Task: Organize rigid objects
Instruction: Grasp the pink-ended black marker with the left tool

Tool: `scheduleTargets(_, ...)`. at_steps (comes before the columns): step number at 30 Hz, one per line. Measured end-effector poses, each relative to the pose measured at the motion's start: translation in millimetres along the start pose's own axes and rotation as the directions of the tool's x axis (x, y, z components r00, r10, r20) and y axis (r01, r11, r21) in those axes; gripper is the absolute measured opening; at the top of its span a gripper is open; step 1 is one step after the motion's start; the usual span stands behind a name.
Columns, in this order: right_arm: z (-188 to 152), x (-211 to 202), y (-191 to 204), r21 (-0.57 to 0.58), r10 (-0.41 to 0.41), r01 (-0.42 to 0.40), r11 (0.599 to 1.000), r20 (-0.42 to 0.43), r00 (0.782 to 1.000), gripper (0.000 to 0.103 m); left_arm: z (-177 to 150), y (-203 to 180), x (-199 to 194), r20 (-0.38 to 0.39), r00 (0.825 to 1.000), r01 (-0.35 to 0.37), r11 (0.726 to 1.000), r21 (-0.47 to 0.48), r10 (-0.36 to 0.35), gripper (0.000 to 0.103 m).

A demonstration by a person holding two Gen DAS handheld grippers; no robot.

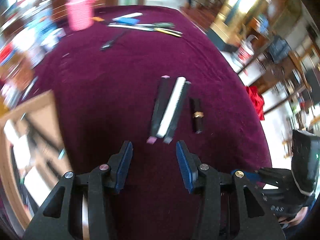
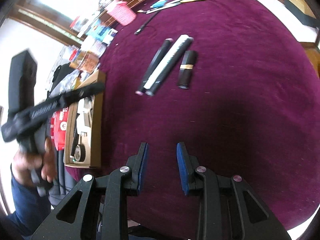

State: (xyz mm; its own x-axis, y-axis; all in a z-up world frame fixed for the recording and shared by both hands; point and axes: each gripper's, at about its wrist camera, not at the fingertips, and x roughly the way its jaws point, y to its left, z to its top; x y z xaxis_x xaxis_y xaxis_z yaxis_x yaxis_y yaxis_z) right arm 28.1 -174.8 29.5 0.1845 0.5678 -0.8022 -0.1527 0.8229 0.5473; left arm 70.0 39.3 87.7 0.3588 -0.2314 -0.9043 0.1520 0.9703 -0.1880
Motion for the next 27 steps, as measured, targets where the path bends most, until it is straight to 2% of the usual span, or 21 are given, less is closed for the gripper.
scheduleTargets(2, -0.3, -6.7, -12.1, 0.02, -0.008, 0.008, 1.0, 0.006, 1.0, 0.026, 16.6, -3.5, 17.9, -0.022, 0.999, -0.029, 1.0, 0.01, 0.029, 0.043)
scheduleTargets(4, -1.9, -14.2, -24.3, 0.039, -0.015, 0.014, 0.999, 0.014, 1.0, 0.026, 32.0, -7.5, 36.8, -0.047, 0.999, -0.001, 1.0, 0.024, 0.002, 0.043)
scheduleTargets(7, -1.7, -22.4, -41.5, 0.069, -0.025, 0.024, 0.997, 0.022, 0.999, 0.026, 44.5, -11.4, 61.0, -0.093, 0.996, -0.001, 0.999, 0.043, 0.005, 0.043)
scheduleTargets(10, -0.8, -32.7, -56.7, 0.096, -0.04, 0.036, 0.995, 0.038, 0.998, 0.026, 51.4, -8.5, 82.2, -0.129, 0.991, -0.039, 0.999, 0.034, 0.043, 0.043)
scheduleTargets(18, 2.7, -39.5, -74.8, 0.112, -0.053, 0.048, 0.993, 0.042, 0.998, 0.026, 68.7, 3.5, 116.2, -0.171, 0.985, -0.041, 0.999, -0.007, 0.04, 0.043)
scheduleTargets(21, 6.5, -34.1, -72.6, 0.103, -0.047, 0.044, 0.994, 0.034, 0.998, 0.026, 68.4, 0.6, 116.1, -0.147, 0.988, -0.052, 0.999, 0.012, 0.053, 0.043)
scheduleTargets(22, 8.8, -30.9, -69.9, 0.098, -0.043, 0.04, 0.994, 0.03, 0.999, 0.026, 65.6, 1.2, 114.4, -0.13, 0.99, -0.057, 0.998, 0.005, 0.057, 0.04)
scheduleTargets(23, 11.4, -27.8, -66.7, 0.091, -0.038, 0.036, 0.995, 0.026, 0.999, 0.026, 62.8, 2.1, 113.0, -0.118, 0.991, -0.07, 0.998, 0.003, 0.07, 0.028)
scheduleTargets(25, 17.9, -22.9, -59.9, 0.074, -0.027, 0.026, 0.997, 0.022, 0.999, 0.026, 51.6, 5.3, 105.6, -0.096, 0.987, -0.124, 0.992, 0.017, 0.125, 0.013)
scheduleTargets(27, 27.5, -16.7, -53.2, 0.062, -0.02, 0.019, 0.998, 0.02, 1.0, 0.026, 37.2, 14.5, 97.4, -0.092, 0.991, -0.102, 0.994, -0.033, 0.099, 0.012)
